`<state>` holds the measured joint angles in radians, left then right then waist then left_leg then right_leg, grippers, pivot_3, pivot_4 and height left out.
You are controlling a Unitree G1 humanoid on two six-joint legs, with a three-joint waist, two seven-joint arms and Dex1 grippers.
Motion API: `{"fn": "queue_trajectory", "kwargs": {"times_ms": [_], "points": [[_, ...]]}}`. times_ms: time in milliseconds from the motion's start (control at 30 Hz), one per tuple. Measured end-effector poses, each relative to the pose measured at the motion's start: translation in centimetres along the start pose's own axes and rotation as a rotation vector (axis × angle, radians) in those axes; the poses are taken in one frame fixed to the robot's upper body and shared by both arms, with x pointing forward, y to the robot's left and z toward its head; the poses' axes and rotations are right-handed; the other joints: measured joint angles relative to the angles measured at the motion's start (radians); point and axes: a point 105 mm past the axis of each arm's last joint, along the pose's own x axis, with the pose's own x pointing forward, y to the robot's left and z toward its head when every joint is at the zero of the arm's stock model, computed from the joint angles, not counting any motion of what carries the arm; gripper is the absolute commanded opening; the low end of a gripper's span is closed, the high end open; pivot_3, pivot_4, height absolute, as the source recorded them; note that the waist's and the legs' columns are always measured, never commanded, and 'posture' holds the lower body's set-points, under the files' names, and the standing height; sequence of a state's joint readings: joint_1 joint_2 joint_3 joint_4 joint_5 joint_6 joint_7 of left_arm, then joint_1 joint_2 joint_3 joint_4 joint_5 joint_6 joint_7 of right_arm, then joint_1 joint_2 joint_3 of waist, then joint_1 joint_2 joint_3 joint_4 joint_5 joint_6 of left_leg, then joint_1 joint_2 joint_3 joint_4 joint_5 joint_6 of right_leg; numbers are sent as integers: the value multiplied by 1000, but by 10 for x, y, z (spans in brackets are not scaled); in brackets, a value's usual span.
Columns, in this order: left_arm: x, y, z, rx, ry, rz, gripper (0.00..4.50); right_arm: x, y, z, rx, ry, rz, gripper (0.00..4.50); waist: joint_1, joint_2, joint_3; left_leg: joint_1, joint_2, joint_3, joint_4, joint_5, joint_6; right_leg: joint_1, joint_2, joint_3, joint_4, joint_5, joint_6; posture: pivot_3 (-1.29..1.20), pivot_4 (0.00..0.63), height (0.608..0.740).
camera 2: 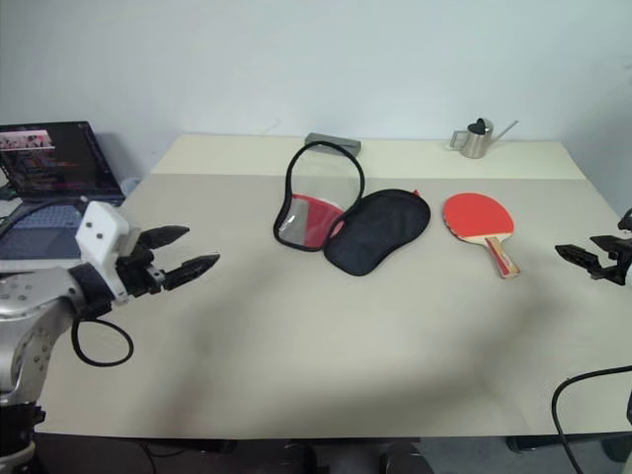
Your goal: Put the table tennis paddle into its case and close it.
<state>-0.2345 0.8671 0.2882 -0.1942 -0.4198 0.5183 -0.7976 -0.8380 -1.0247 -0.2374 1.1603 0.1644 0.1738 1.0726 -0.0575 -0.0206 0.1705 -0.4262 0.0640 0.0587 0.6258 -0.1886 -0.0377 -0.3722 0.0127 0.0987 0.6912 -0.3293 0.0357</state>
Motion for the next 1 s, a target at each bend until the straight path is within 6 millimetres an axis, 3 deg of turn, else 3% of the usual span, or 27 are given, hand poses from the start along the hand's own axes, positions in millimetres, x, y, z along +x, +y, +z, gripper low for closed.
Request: {"fn": "queue_trajectory", "kwargs": {"times_ms": [167,367,767,1000], "points": [[9,6,-6,-9,-9,11,3797,-11,-9,7,-39,26,-36,4452,0,0,0,0,0,0,0,0,0,0,0,0,0,0,0,0,150,740],[19,0,3,-39,-85,-29,3797,-12,-4,19,-51,-1,2,4452,-1,0,0,0,0,0,0,0,0,0,0,0,0,0,0,0,150,740],[3,21,5,-30,-90,34,3797,4,23,31,-54,-69,122,4452,0,0,0,0,0,-1,0,0,0,0,0,-1,1,0,0,0,150,740],[4,22,4,-35,-87,50,3797,14,36,38,-45,-111,158,4452,-1,0,0,0,1,0,0,0,0,0,0,0,1,0,0,0,150,740]]}}
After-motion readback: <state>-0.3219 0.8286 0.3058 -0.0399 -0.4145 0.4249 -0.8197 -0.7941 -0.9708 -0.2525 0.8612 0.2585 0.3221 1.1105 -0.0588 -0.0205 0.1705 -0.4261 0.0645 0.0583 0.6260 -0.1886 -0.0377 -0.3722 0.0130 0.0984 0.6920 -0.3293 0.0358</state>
